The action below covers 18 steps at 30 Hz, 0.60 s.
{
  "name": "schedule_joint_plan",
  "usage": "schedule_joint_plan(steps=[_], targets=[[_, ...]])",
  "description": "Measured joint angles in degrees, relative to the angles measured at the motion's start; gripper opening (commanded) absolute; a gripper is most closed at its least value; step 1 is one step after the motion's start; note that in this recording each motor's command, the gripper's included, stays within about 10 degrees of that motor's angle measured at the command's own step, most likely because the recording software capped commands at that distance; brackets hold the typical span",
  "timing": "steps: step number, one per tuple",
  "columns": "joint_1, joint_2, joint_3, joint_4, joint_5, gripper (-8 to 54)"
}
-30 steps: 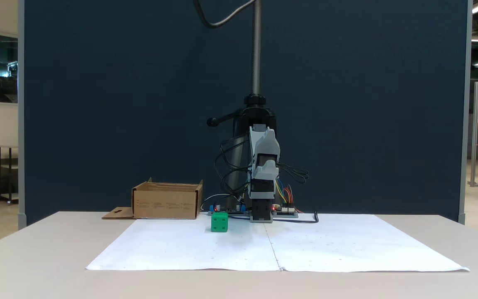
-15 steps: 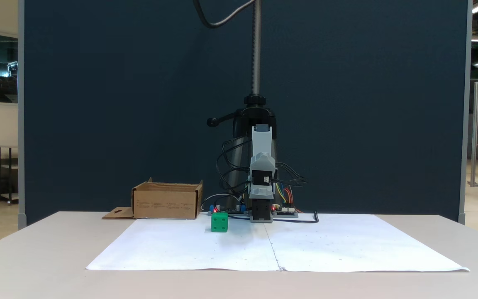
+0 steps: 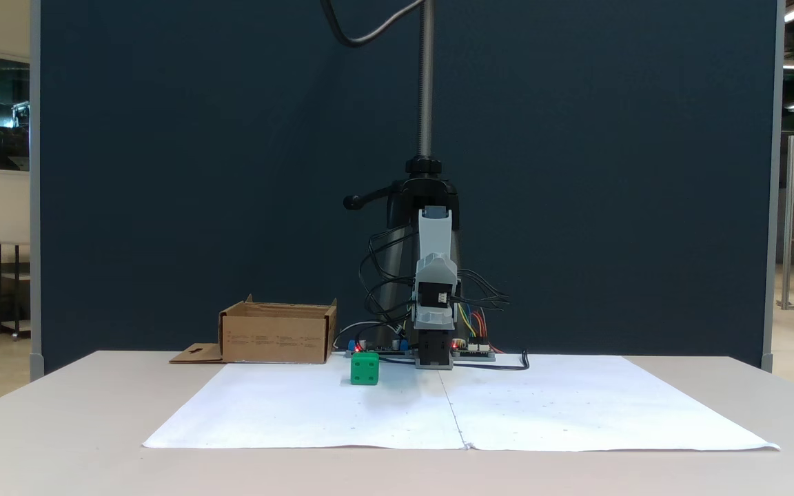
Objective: Grasp a green dice and put it in the bin.
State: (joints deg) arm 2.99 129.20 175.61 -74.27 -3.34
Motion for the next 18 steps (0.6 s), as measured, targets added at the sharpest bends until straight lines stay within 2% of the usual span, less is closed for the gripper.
schedule_joint_plan(steps=[10, 18], targets=[[-1.5, 0.0, -0.6, 0.9, -0.1, 43.0], [1.3, 0.0, -15.0, 24.6, -0.1, 43.0]])
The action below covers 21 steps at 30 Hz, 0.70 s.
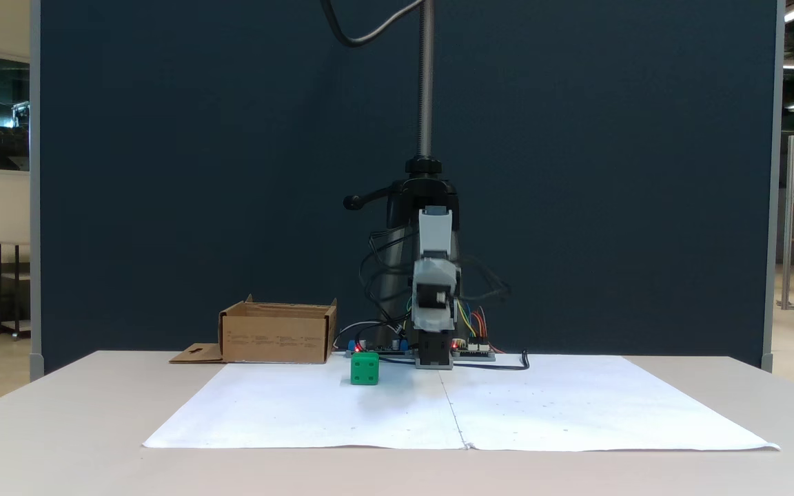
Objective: Grasp a green dice and put it in the bin.
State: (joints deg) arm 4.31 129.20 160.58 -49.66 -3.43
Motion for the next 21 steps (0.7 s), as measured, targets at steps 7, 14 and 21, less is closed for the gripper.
schedule_joint_plan(steps=[7, 14, 21], targets=[[1.2, 0.0, -9.8, 25.8, 0.0, 43.1], [2.4, 0.0, -18.5, 50.8, 0.0, 43.6], [6.0, 0.0, -29.5, 72.1, 1.1, 44.6]])
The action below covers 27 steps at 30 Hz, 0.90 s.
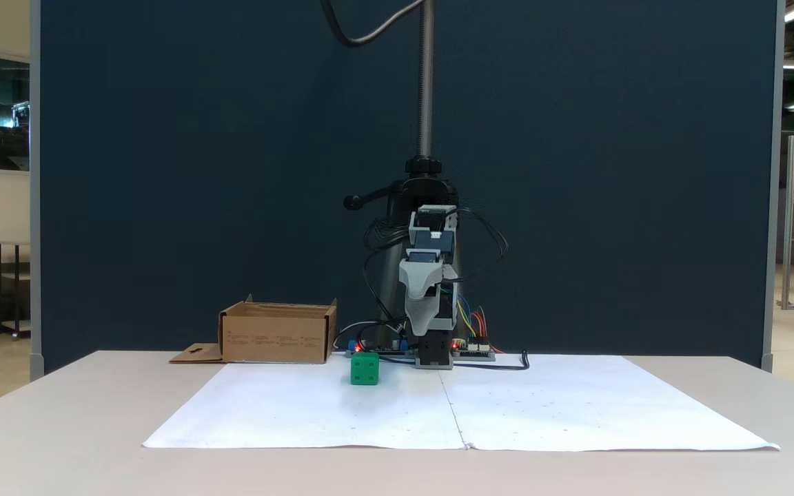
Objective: Grasp a green dice and put it in the bin.
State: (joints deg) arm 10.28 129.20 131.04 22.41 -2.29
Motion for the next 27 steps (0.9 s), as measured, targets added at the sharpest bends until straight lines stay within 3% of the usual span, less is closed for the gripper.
schedule_joint_plan(steps=[8, 16, 27], targets=[[10.3, 0.0, -5.6, 22.9, 3.1, 44.8], [22.2, 0.0, -5.7, 24.5, 2.8, 44.4], [25.6, 0.0, -15.5, 36.8, -9.5, 44.6]])
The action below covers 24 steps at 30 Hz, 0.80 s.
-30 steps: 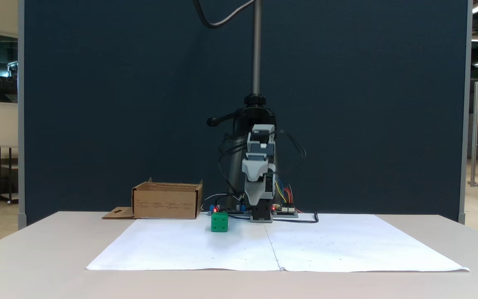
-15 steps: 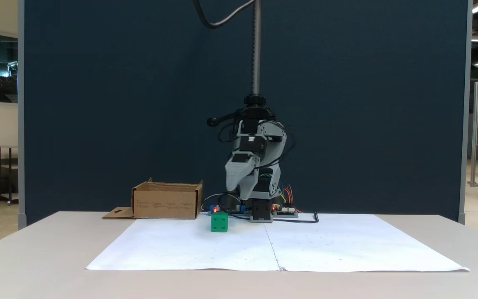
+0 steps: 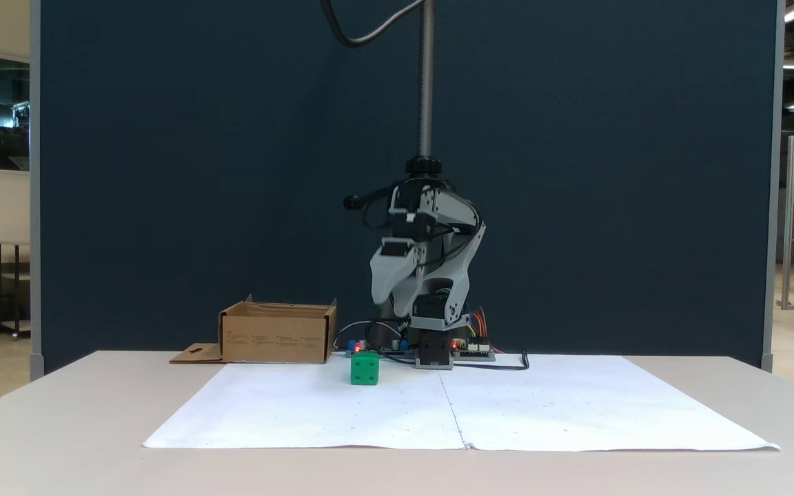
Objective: Grasp a green dice and put it in the bin.
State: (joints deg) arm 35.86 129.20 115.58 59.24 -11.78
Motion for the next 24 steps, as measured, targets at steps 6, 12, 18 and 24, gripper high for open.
schedule_joint_plan(steps=[6, 12, 18, 24], targets=[[5.0, -0.5, -0.9, 2.3, -11.3, 45.2], [11.1, -5.4, -0.9, 2.4, -22.7, 45.4], [14.4, -11.0, -0.9, 2.3, -29.1, 45.6], [16.0, -15.8, -0.9, 2.1, -32.2, 45.6]])
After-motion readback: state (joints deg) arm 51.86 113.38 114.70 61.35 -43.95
